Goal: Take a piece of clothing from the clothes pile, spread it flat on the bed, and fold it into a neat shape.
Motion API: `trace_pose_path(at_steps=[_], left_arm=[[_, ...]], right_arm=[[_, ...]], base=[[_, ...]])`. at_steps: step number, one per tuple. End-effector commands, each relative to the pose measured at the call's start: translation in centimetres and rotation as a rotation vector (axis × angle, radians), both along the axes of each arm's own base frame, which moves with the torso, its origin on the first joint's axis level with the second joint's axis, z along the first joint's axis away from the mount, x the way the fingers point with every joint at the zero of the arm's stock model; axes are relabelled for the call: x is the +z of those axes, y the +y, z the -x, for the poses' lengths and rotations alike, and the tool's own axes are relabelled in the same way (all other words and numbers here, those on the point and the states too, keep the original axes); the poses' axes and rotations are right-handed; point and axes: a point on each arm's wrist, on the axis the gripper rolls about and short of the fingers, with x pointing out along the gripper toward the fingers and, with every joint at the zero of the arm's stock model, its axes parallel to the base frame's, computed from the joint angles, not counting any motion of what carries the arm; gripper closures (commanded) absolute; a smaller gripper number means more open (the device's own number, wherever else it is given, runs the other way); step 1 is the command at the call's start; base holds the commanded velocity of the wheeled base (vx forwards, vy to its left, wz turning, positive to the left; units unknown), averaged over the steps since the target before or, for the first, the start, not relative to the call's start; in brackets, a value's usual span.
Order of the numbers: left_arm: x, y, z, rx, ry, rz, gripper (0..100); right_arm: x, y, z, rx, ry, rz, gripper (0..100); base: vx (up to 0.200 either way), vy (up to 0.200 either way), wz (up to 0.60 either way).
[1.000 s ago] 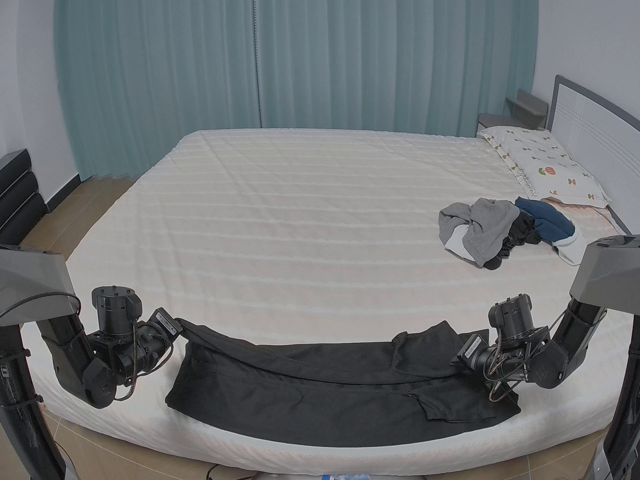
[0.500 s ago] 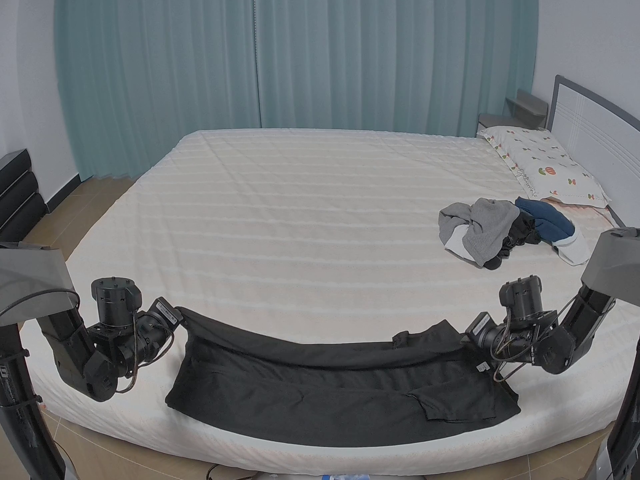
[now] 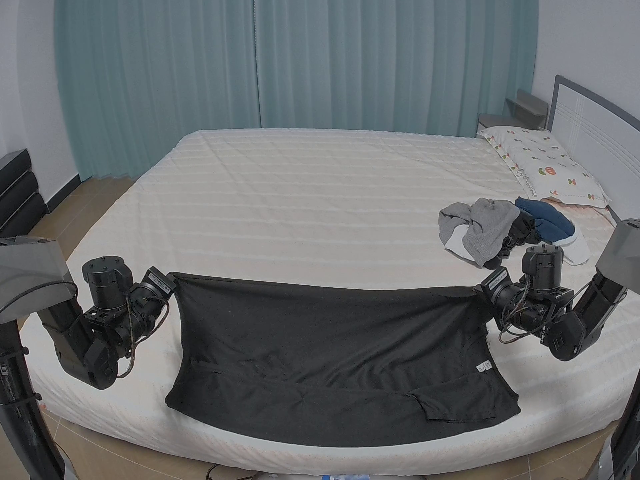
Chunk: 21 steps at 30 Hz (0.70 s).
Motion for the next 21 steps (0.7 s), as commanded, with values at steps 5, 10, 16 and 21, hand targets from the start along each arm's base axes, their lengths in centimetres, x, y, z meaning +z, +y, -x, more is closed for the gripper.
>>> trace_pose_path(at_steps=[5, 10, 16, 21], left_arm=[[-1.7, 0.4, -0.5, 0.031, 0.004, -0.007, 100], [-1.8, 0.6, -0.7, 0.035, 0.003, -0.007, 100], [-1.8, 0.7, -0.4, 0.039, 0.009, -0.006, 100], [-2.7, 0.7, 0.7, 0.022, 0.07, -0.028, 100]], right_arm=[[-0.7, 0.1, 0.1, 0.008, 0.017, 0.011, 100], [-0.5, 0.1, 0.1, 0.019, -0.038, -0.005, 100], [-1.9, 0.3, 0.7, 0.052, -0.052, 0.05, 100], [-2.5, 0.1, 2.0, 0.085, -0.014, 0.108, 100]], base=[[0.0, 0.0, 0.0], [0.0, 0.0, 0.0], [0.0, 0.0, 0.0], [0.0, 0.0, 0.0]])
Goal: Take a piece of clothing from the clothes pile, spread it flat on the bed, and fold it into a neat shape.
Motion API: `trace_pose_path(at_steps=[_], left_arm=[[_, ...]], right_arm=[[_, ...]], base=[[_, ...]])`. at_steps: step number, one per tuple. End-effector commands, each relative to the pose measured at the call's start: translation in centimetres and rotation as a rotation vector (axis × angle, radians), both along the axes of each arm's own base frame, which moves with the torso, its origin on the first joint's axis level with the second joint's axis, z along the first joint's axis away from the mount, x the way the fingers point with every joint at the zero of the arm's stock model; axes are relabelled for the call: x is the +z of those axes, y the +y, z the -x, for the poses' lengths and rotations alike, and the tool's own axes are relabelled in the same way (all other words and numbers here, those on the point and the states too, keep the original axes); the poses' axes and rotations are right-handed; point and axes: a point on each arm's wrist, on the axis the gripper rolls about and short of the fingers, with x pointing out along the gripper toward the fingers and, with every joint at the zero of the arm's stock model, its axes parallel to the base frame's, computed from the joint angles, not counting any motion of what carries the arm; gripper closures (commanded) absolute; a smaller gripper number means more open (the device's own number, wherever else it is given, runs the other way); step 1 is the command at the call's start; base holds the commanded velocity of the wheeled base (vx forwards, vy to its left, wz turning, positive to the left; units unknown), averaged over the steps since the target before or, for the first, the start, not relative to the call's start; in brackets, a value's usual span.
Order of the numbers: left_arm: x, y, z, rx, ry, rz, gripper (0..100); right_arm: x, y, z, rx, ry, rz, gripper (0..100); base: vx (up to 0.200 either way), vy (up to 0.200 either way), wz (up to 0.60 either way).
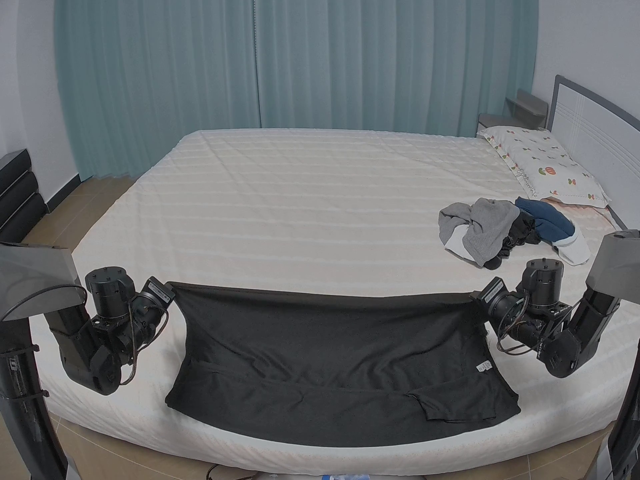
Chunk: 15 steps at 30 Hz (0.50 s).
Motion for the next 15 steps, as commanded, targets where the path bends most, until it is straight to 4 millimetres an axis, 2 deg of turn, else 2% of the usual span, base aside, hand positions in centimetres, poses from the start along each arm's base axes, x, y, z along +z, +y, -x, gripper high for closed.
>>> trace_pose_path(at_steps=[1, 7, 10, 12, 15], left_arm=[[-1.1, 0.1, 1.1, -0.021, 0.07, -0.041, 100], [-3.1, 0.1, 3.2, -0.084, 0.183, -0.194, 100], [-3.5, 0.0, 3.6, -0.095, 0.205, -0.209, 100], [-4.6, 0.0, 4.7, -0.127, 0.272, -0.261, 100], [-5.3, 0.1, 5.1, -0.145, 0.308, -0.293, 100]], right_arm=[[-1.2, -0.1, 1.4, 0.031, 0.066, 0.049, 100], [-3.0, -0.3, 3.5, 0.113, 0.154, 0.177, 100], [-3.1, -0.1, 3.9, 0.129, 0.165, 0.19, 100], [-3.6, 0.3, 4.7, 0.162, 0.194, 0.214, 100], [-4.2, 0.5, 5.1, 0.183, 0.218, 0.237, 100]], base=[[0.0, 0.0, 0.0], [0.0, 0.0, 0.0], [0.0, 0.0, 0.0], [0.0, 0.0, 0.0], [0.0, 0.0, 0.0]])
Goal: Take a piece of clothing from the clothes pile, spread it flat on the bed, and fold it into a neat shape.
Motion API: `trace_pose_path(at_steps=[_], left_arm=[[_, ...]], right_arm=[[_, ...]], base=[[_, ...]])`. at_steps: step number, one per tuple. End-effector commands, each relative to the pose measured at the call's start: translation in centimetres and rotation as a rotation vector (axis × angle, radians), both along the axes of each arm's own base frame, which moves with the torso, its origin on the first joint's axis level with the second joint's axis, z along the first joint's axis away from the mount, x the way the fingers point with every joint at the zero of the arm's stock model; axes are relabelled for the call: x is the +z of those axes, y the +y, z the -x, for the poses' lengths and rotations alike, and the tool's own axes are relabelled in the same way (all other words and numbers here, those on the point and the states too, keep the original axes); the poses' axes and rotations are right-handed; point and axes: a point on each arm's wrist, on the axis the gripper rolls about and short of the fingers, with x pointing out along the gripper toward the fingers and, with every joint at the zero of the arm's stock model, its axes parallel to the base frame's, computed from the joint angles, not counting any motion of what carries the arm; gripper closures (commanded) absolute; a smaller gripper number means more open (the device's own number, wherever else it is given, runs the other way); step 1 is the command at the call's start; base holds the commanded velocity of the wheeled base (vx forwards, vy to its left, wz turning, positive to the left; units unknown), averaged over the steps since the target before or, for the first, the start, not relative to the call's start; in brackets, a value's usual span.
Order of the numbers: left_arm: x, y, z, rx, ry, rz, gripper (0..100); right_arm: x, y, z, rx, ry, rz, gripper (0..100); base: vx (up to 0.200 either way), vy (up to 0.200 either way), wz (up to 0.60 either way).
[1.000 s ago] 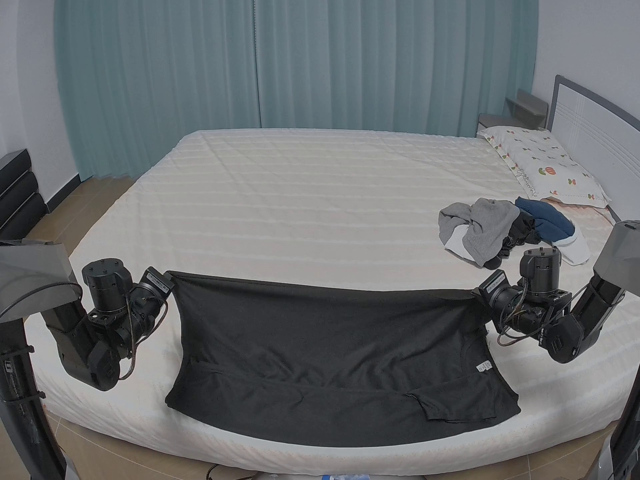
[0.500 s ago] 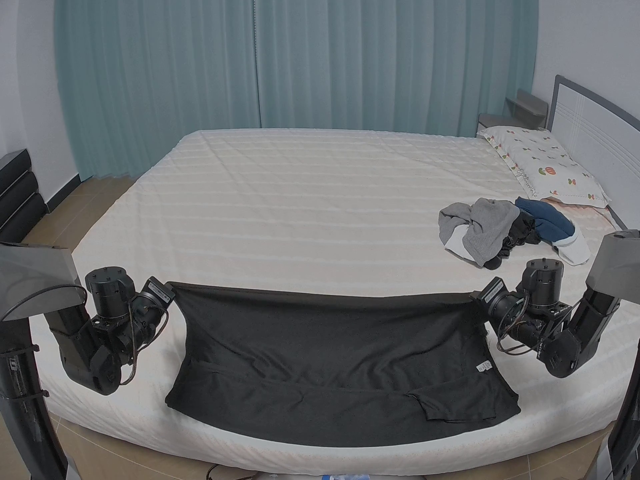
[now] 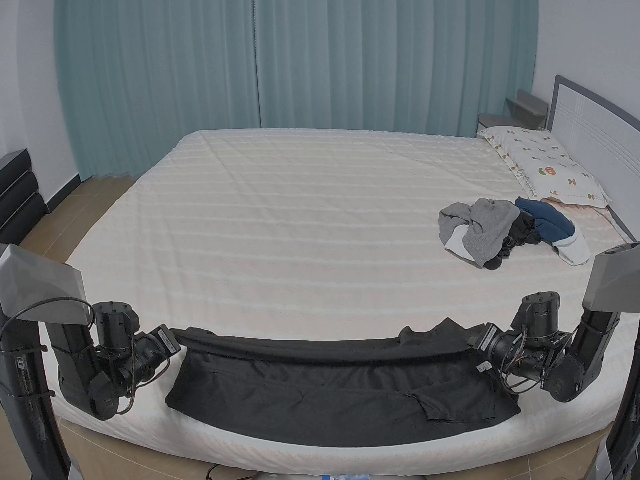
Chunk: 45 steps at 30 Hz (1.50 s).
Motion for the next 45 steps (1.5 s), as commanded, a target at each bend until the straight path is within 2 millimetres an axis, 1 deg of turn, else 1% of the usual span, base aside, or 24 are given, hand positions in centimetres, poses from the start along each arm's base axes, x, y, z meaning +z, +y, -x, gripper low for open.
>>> trace_pose_path(at_steps=[1, 2, 3, 5, 12, 13, 14, 16, 18, 21, 22, 23, 24, 25, 28, 29, 33, 35, 36, 37, 38, 39, 40, 45], left_arm=[[-2.5, 0.0, 1.0, -0.019, 0.115, -0.047, 100], [-2.5, 0.0, 1.0, -0.019, 0.115, -0.047, 100], [-2.8, 0.0, 1.2, -0.022, 0.13, -0.049, 100], [-2.9, 0.0, 1.2, -0.022, 0.135, -0.05, 100], [-3.0, -0.5, 1.9, -0.042, 0.156, -0.05, 100], [-3.0, -0.7, 2.0, -0.049, 0.16, -0.05, 0], [-3.0, -0.8, 2.2, -0.052, 0.163, -0.05, 0], [-2.9, -0.8, 2.2, -0.051, 0.163, -0.051, 0], [-2.4, -0.9, 2.2, -0.053, 0.146, -0.05, 0], [-1.6, -0.8, 2.4, -0.052, 0.119, -0.047, 0], [-1.5, -0.8, 2.4, -0.052, 0.116, -0.047, 0], [-0.9, -0.8, 2.4, -0.048, 0.094, -0.044, 0], [-0.8, -0.8, 2.3, -0.048, 0.091, -0.043, 0], [-0.3, -0.5, 2.2, -0.037, 0.067, -0.038, 0], [0.3, -0.2, 2.0, -0.024, 0.039, -0.024, 0], [0.6, -0.1, 1.6, -0.009, 0.021, 0.0, 0], [1.1, -0.1, -0.9, 0.05, -0.057, 0.118, 0], [0.6, -0.2, -2.0, 0.059, -0.064, 0.146, 0], [0.6, -0.2, -2.0, 0.059, -0.064, 0.146, 0], [-0.4, -0.3, -3.0, 0.049, -0.056, 0.151, 0], [-0.7, -0.3, -3.6, 0.047, -0.062, 0.153, 0], [-0.8, -0.3, -3.8, 0.047, -0.065, 0.154, 0], [-1.4, -0.4, -4.6, 0.047, -0.067, 0.154, 0], [-2.7, -0.6, -4.8, 0.018, -0.034, 0.163, 0]], right_arm=[[-1.8, 0.4, 1.1, 0.047, 0.077, 0.054, 100], [-1.8, 0.4, 1.1, 0.047, 0.077, 0.054, 100], [-2.6, 0.3, 1.4, 0.058, 0.106, 0.077, 100], [-2.9, 0.3, 1.4, 0.063, 0.116, 0.089, 100], [-3.1, 0.3, 1.4, 0.058, 0.119, 0.096, 100], [-3.1, 0.3, 1.4, 0.058, 0.119, 0.096, 100], [-3.1, 0.3, 1.4, 0.058, 0.118, 0.096, 0], [-2.9, 0.3, 1.4, 0.055, 0.11, 0.095, 0], [-2.2, 0.1, 1.3, 0.046, 0.087, 0.09, 0], [-0.5, -0.5, 1.2, 0.025, 0.036, 0.075, 0], [-0.3, -0.6, 1.1, 0.022, 0.027, 0.073, 0], [0.5, -1.1, 1.0, 0.002, 0.002, 0.067, 0], [0.5, -1.1, 1.0, 0.002, 0.001, 0.066, 0], [1.3, -1.7, 0.8, -0.018, -0.021, 0.058, 0], [1.6, -2.5, 0.5, -0.04, -0.031, 0.05, 0], [1.6, -2.8, 0.1, -0.047, -0.034, 0.032, 0], [0.8, -3.4, -0.7, -0.054, -0.01, -0.026, 0], [0.6, -3.6, -1.0, -0.069, -0.003, -0.05, 0], [0.6, -3.6, -1.0, -0.069, -0.003, -0.05, 0], [0.4, -3.9, -1.3, -0.077, 0.001, -0.068, 0], [0.2, -4.1, -1.4, -0.075, 0.01, -0.082, 0], [0.2, -4.1, -1.4, -0.072, 0.008, -0.087, 0], [0.1, -4.5, -1.6, -0.075, 0.015, -0.112, 0], [-0.4, -5.0, -2.0, -0.076, 0.033, -0.157, 0]], base=[[0.0, 0.0, 0.0], [0.0, 0.0, 0.0], [0.0, 0.0, 0.0], [0.0, 0.0, 0.0], [0.0, 0.0, 0.0], [0.0, 0.0, 0.0], [0.0, 0.0, 0.0], [0.0, 0.0, 0.0], [0.0, 0.0, 0.0], [0.0, 0.0, 0.0], [0.0, 0.0, 0.0], [0.0, 0.0, 0.0], [0.0, 0.0, 0.0], [0.0, 0.0, 0.0], [0.0, 0.0, 0.0], [0.0, 0.0, 0.0], [0.0, 0.0, 0.0], [0.0, 0.0, 0.0], [0.0, 0.0, 0.0], [0.0, 0.0, 0.0], [0.0, 0.0, 0.0], [0.0, 0.0, 0.0], [0.0, 0.0, 0.0], [0.0, 0.0, 0.0]])
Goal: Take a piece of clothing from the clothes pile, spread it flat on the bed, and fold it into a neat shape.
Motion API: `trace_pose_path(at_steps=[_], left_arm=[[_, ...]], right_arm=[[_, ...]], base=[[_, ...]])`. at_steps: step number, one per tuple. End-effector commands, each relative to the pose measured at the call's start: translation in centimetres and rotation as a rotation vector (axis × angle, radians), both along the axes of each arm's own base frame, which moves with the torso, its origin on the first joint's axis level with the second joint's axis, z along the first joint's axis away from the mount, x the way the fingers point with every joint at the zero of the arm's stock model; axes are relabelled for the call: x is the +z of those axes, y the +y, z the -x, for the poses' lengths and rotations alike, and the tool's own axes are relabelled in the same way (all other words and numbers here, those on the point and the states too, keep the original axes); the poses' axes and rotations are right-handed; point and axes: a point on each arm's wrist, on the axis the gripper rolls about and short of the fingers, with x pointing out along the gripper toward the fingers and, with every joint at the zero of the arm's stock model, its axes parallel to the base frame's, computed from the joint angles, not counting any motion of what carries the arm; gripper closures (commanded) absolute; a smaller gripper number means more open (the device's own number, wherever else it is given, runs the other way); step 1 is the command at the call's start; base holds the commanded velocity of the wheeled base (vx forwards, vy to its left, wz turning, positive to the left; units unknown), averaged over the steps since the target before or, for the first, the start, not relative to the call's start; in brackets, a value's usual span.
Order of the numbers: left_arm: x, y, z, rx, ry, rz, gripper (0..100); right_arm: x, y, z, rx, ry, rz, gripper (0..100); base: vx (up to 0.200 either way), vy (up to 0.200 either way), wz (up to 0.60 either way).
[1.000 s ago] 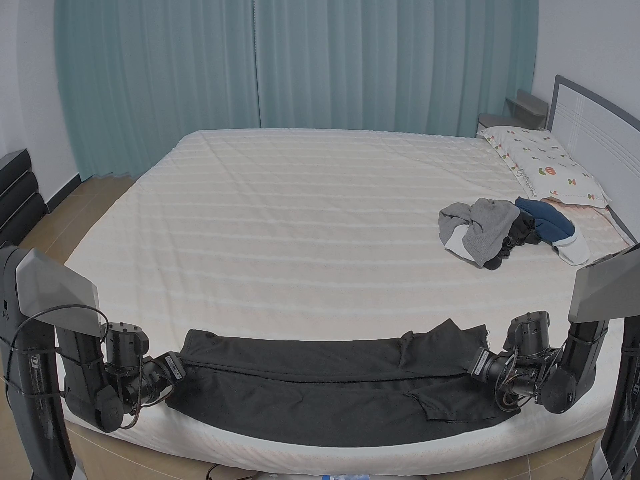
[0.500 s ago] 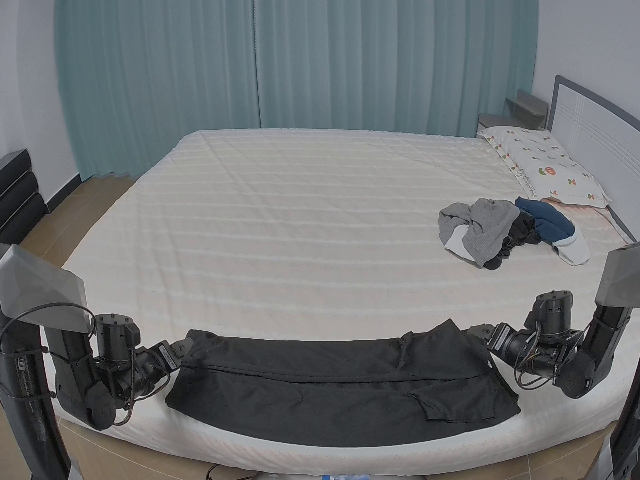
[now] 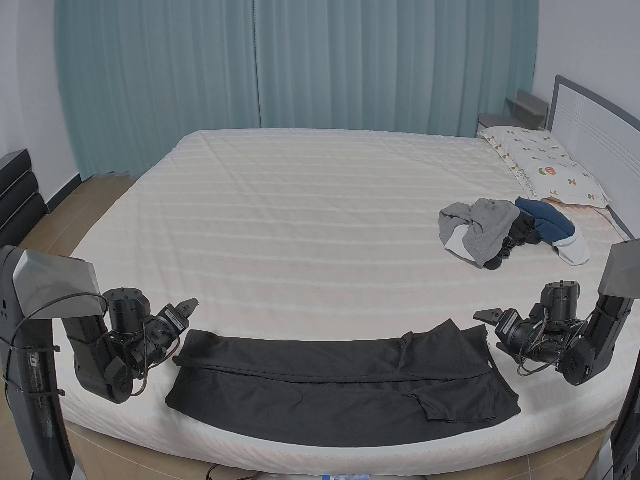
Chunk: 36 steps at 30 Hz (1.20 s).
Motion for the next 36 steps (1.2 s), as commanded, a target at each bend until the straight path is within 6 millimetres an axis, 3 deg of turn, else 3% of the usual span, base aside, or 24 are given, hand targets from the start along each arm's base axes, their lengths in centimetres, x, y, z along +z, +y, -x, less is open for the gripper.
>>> trace_pose_path(at_steps=[1, 6, 7, 18, 26, 32, 33, 36], left_arm=[[-2.3, -0.2, -0.7, -0.028, 0.047, 0.011, 0], [-2.4, -0.3, -0.5, -0.075, 0.058, 0.036, 0], [-2.6, -0.3, -0.5, -0.089, 0.063, 0.042, 100], [-3.5, 0.2, -0.3, -0.046, 0.09, 0.029, 100], [-3.4, 1.1, -0.3, 0.057, 0.087, 0.059, 100], [-2.8, 1.1, -0.8, 0.016, 0.062, 0.078, 100], [-2.8, 1.1, -0.8, 0.005, 0.061, 0.084, 0], [-2.7, 0.9, -0.9, -0.044, 0.056, 0.107, 0]], right_arm=[[-0.9, -0.7, -0.5, -0.016, 0.022, -0.021, 0], [-0.9, -0.7, -0.5, -0.009, 0.026, -0.027, 0], [-0.9, -0.7, -0.5, -0.006, 0.028, -0.031, 0], [-1.4, -0.7, -0.6, -0.013, 0.044, -0.041, 0], [-1.7, -0.7, -0.6, -0.014, 0.051, -0.042, 0], [-1.7, -0.8, -0.7, -0.02, 0.05, -0.047, 0], [-1.6, -0.8, -0.7, -0.02, 0.05, -0.047, 0], [-1.7, -0.8, -0.8, -0.018, 0.05, -0.047, 0]], base=[[0.0, 0.0, 0.0], [0.0, 0.0, 0.0], [0.0, 0.0, 0.0], [0.0, 0.0, 0.0], [0.0, 0.0, 0.0], [0.0, 0.0, 0.0], [0.0, 0.0, 0.0], [0.0, 0.0, 0.0]])
